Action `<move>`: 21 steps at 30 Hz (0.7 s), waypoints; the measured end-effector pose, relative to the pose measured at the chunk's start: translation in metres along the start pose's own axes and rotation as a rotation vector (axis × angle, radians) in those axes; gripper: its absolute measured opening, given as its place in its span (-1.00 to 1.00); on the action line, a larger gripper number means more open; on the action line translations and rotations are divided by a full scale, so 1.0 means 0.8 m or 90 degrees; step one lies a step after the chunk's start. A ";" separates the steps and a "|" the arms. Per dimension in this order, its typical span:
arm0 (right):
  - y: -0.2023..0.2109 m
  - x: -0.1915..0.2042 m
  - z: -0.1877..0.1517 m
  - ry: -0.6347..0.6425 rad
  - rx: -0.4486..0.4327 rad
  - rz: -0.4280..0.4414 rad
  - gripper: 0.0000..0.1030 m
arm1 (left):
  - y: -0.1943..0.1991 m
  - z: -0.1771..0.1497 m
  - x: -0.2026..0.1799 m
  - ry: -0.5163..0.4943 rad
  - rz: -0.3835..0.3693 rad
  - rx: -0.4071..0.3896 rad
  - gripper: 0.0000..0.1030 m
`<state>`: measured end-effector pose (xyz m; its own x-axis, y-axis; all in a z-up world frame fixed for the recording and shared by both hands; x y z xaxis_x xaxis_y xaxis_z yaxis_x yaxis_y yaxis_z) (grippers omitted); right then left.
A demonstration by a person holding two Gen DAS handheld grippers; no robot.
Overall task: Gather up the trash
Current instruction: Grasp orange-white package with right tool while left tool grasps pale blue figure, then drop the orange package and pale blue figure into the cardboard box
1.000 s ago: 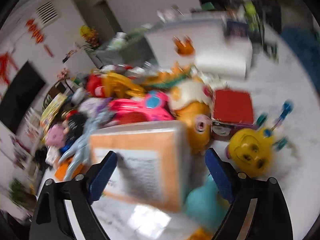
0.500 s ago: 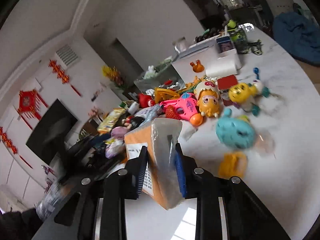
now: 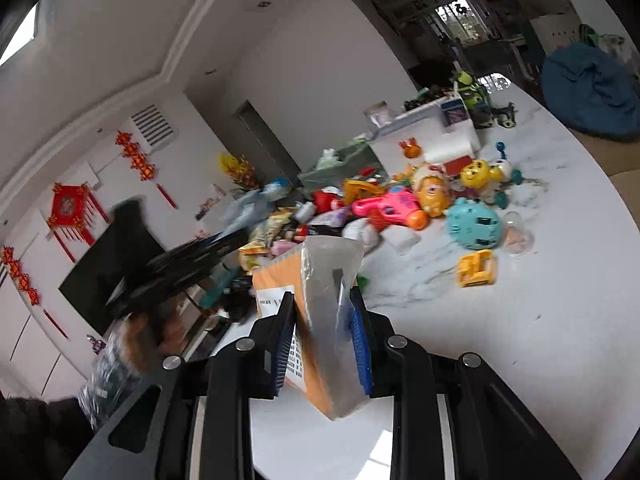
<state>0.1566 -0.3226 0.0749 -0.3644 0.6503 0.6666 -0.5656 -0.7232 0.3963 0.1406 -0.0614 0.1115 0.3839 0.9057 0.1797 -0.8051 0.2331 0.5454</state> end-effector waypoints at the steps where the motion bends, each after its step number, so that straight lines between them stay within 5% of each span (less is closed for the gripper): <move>1: 0.006 0.015 -0.006 0.009 -0.004 0.004 -0.48 | 0.029 -0.007 -0.007 -0.004 0.000 -0.018 -0.40; 5: 0.027 0.060 -0.032 0.029 0.004 0.021 -0.48 | 0.119 -0.052 -0.027 -0.011 -0.006 -0.055 -0.40; 10: 0.054 0.108 -0.096 0.053 0.061 0.023 -0.48 | 0.179 -0.138 -0.052 -0.012 -0.035 -0.029 -0.40; 16: 0.053 0.116 -0.213 0.074 0.186 -0.024 -0.48 | 0.187 -0.260 -0.094 0.001 -0.100 0.083 -0.40; 21: -0.009 0.062 -0.310 0.062 0.302 -0.092 -0.47 | 0.114 -0.363 -0.109 0.054 -0.119 0.242 -0.40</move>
Point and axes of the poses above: each gripper's, at about its wrist camera, not at the fingertips, and y roughly against the way its jaws point, x to its left, z to its top, the point moved 3 cm from there along -y, roughly the way its jaws point, and after that the axes turned 7 degrees about -y, right-handed, at the moved point
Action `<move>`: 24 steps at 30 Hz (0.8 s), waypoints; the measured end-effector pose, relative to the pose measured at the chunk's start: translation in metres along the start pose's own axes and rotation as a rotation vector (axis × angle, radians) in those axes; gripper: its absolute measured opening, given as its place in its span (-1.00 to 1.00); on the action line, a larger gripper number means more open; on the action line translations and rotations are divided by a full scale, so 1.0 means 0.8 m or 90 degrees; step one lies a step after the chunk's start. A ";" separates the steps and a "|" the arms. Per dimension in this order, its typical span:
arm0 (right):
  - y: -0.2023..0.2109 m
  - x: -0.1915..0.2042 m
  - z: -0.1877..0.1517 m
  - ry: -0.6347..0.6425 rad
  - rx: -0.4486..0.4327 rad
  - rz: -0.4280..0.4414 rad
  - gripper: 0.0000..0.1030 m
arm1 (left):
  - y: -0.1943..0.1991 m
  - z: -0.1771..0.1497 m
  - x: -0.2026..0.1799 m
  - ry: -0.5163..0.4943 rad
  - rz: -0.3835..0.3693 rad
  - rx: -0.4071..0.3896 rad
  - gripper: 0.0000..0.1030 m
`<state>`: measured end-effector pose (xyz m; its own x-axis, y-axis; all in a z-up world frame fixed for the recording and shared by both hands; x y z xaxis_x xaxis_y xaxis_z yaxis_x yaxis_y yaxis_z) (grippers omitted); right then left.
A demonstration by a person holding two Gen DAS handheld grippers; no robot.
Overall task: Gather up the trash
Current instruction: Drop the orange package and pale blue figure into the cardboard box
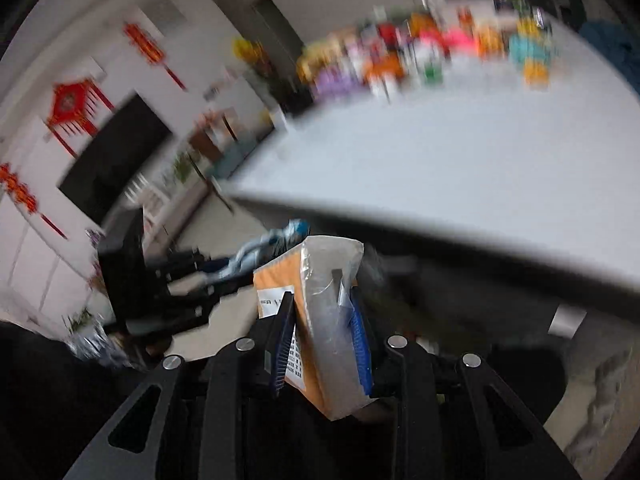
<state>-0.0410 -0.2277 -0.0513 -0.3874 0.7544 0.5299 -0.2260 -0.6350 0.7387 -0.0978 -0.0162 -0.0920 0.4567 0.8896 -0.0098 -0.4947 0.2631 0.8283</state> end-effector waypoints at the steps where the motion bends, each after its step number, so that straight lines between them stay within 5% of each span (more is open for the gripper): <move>1: -0.035 -0.014 -0.012 -0.002 0.027 -0.023 -0.43 | -0.024 -0.010 0.006 0.015 -0.005 0.030 -0.37; 5: -0.139 -0.064 -0.046 -0.001 0.107 -0.111 0.09 | -0.121 -0.044 0.023 0.055 0.035 0.134 0.41; 10: -0.159 -0.069 -0.065 0.018 0.119 -0.127 0.09 | -0.158 -0.066 0.024 0.061 0.071 0.204 0.41; 18: -0.005 -0.004 0.011 0.063 -0.080 -0.053 0.24 | -0.094 -0.033 0.022 0.015 0.149 0.139 0.44; 21: 0.054 0.006 0.068 0.103 -0.172 -0.071 0.29 | -0.069 -0.018 0.019 -0.004 0.183 0.115 0.51; 24: 0.080 -0.020 0.144 0.147 -0.234 -0.160 0.46 | -0.042 -0.002 0.015 -0.032 0.191 0.096 0.51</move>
Point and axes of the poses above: each gripper's, at about its wrist camera, not at the fingertips, and y roughly against the way its jaws point, x to its left, z to its top, the point moved 3 cm from there along -y, roughly the way its jaws point, and after that the axes turned 7 degrees about -y, right-handed, at the moved point
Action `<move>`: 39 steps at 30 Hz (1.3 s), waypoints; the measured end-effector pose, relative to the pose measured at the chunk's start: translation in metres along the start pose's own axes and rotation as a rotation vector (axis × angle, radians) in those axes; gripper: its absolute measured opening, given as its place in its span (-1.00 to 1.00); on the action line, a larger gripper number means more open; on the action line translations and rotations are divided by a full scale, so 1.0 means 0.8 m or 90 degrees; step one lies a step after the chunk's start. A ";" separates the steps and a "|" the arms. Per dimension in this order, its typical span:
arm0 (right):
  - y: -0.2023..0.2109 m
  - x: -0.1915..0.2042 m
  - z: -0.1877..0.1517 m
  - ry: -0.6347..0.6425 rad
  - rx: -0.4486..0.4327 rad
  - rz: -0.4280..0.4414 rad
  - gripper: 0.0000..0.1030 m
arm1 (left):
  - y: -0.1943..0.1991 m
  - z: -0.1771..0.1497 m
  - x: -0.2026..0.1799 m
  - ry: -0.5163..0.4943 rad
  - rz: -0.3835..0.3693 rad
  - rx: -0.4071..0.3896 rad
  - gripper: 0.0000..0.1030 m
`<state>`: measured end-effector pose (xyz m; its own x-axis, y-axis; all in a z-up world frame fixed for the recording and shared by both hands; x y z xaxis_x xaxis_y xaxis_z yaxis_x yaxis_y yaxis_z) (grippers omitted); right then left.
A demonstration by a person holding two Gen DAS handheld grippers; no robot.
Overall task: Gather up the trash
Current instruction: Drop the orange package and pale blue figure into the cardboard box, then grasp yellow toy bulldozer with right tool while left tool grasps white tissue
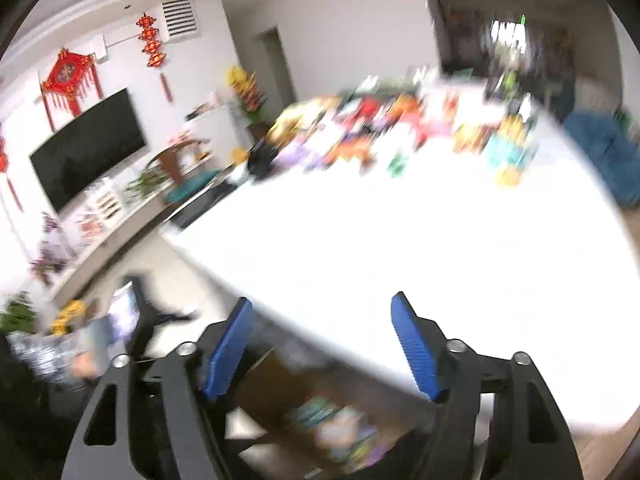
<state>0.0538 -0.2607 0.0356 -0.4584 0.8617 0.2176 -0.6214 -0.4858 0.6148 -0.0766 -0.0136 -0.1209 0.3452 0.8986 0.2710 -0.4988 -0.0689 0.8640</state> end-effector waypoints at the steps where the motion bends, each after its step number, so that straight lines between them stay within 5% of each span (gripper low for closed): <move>1: -0.012 -0.019 0.019 0.024 -0.008 -0.043 0.53 | 0.010 0.004 0.003 -0.005 -0.004 -0.007 0.51; 3: -0.060 -0.078 0.057 0.061 0.011 -0.134 0.53 | 0.027 0.012 0.011 0.000 -0.022 -0.023 0.52; 5: -0.100 -0.129 0.087 0.044 0.034 -0.166 0.40 | 0.038 0.020 0.019 0.012 -0.031 -0.031 0.52; 12: -0.214 -0.211 0.135 -0.086 0.104 -0.126 0.39 | 0.073 0.062 0.043 0.093 -0.038 -0.064 0.52; 15: -0.239 -0.206 0.121 -0.115 0.137 -0.150 0.03 | 0.076 0.086 0.045 0.104 -0.045 -0.091 0.52; 16: -0.242 -0.199 0.119 -0.101 0.133 -0.170 -0.14 | 0.077 0.094 0.047 0.105 -0.047 -0.102 0.53; 18: -0.241 -0.197 0.112 -0.120 0.129 -0.182 -0.16 | 0.070 0.123 0.051 0.105 -0.040 -0.119 0.67; 23: -0.209 -0.183 0.089 -0.178 0.130 -0.121 -0.17 | 0.027 0.221 0.078 0.131 -0.028 -0.148 0.67; 27: -0.163 -0.169 0.071 -0.180 0.101 -0.101 -0.17 | -0.043 0.304 0.102 0.192 -0.039 -0.116 0.67; 32: -0.120 -0.149 0.045 -0.172 0.088 -0.077 -0.16 | -0.107 0.356 0.118 0.237 -0.023 -0.064 0.66; 34: -0.113 -0.143 0.036 -0.169 0.091 -0.073 -0.16 | -0.108 0.363 0.122 0.235 -0.010 -0.078 0.19; 35: -0.110 -0.138 0.030 -0.169 0.092 -0.069 -0.16 | -0.105 0.363 0.123 0.230 -0.017 -0.084 -0.41; 39: -0.096 -0.119 0.018 -0.166 0.085 -0.050 -0.16 | -0.057 0.332 0.120 0.223 -0.089 -0.118 -0.44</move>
Point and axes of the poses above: each gripper's, at about its wrist camera, not at the fingertips, and y roughly against the way its jaws point, x to its left, z to its top, the point moved 3 cm from there along -y, roughly the way its jaws point, and after that the axes turned 7 degrees about -y, right-handed, at the moved point
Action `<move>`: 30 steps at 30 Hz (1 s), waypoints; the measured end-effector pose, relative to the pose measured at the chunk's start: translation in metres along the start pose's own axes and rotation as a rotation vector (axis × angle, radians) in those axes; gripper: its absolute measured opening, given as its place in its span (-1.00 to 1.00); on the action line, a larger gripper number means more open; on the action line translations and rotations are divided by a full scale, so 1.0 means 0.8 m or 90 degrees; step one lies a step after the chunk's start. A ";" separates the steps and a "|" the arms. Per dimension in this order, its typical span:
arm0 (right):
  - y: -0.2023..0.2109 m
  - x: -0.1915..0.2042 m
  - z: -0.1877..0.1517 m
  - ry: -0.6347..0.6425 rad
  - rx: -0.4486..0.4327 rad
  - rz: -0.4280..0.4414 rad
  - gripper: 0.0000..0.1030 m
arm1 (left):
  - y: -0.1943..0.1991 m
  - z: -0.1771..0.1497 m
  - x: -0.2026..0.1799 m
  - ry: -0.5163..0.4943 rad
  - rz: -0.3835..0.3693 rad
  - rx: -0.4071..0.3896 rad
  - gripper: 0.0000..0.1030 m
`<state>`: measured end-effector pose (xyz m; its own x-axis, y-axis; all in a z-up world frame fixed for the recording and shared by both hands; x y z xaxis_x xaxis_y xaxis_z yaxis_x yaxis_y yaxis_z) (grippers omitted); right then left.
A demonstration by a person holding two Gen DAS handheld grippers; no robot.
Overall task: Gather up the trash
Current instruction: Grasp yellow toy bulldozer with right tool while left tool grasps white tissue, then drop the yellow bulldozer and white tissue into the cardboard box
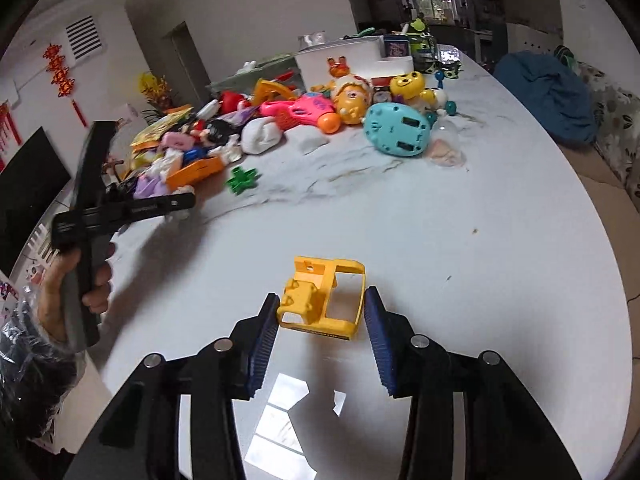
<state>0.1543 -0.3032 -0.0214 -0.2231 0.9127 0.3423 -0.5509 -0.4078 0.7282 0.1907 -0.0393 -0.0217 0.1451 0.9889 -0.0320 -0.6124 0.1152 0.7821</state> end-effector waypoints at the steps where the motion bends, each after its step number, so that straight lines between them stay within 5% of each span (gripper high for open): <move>1: 0.005 0.006 -0.003 0.001 -0.003 0.012 -0.16 | 0.028 -0.008 -0.002 -0.018 0.004 -0.028 -0.44; 6: 0.037 0.048 -0.017 0.002 -0.028 0.083 -0.16 | 0.158 -0.051 -0.007 -0.096 -0.001 -0.156 -0.44; 11: 0.071 0.102 -0.082 0.048 0.000 0.160 -0.16 | 0.209 -0.143 -0.020 -0.151 -0.053 -0.140 -0.42; 15: 0.077 0.135 -0.157 0.092 0.063 0.182 -0.16 | 0.204 -0.245 -0.041 -0.225 -0.092 -0.068 -0.41; 18: 0.059 0.148 -0.207 0.111 0.120 0.173 -0.16 | 0.177 -0.298 -0.040 -0.219 -0.130 0.001 -0.41; 23: -0.012 0.143 -0.270 0.117 0.216 0.134 -0.15 | 0.112 -0.343 -0.028 -0.193 -0.146 0.094 -0.37; 25: -0.051 0.137 -0.296 0.108 0.268 0.119 -0.11 | 0.078 -0.358 -0.024 -0.185 -0.140 0.139 -0.02; 26: -0.065 0.134 -0.303 0.105 0.280 0.109 0.02 | 0.063 -0.364 -0.023 -0.182 -0.129 0.160 0.42; 27: -0.076 0.131 -0.309 0.100 0.291 0.098 0.07 | 0.045 -0.374 -0.022 -0.181 -0.112 0.176 0.64; 30: -0.085 0.123 -0.312 0.076 0.302 0.090 0.09 | 0.020 -0.395 -0.025 -0.182 -0.097 0.224 0.64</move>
<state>-0.0313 -0.1791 -0.1853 -0.3753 0.8330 0.4065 -0.0885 -0.4687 0.8789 -0.0674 -0.0274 -0.2051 0.4513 0.8920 -0.0279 -0.2745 0.1685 0.9467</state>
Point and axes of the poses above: each gripper's, at about its wrist camera, not at the fingertips, and y roughly against the way its jaws point, x to its left, z to its top, the point moved 3 cm from there along -y, roughly the way its jaws point, and after that the axes turned 7 degrees about -y, right-handed, at the moved point
